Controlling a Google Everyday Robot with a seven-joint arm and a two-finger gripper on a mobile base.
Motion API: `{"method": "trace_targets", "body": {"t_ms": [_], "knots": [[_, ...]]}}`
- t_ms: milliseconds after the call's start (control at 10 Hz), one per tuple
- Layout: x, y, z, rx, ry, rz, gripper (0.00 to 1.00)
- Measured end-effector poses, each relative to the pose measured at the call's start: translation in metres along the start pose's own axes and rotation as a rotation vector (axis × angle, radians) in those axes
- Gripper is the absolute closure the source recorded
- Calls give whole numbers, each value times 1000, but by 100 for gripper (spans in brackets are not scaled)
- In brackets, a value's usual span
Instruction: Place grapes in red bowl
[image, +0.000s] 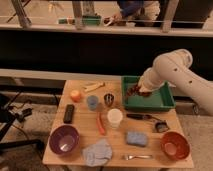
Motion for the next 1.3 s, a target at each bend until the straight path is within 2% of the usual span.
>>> {"method": "trace_targets", "body": {"t_ms": [100,200,300,600,900,1100,1200,1300], "knots": [[13,12,-9,1,18,12,85],[40,41,-29,-5,43,43,85],[44,53,-36,-12,47,51,85],[40,74,-47,-27,49,61,85],[39,99,-64,11,56,53,85],[44,121,-77,15,70,51,85],[46,134,-84,5,76,53,85],[45,136,-85,2,75,54,85]]}}
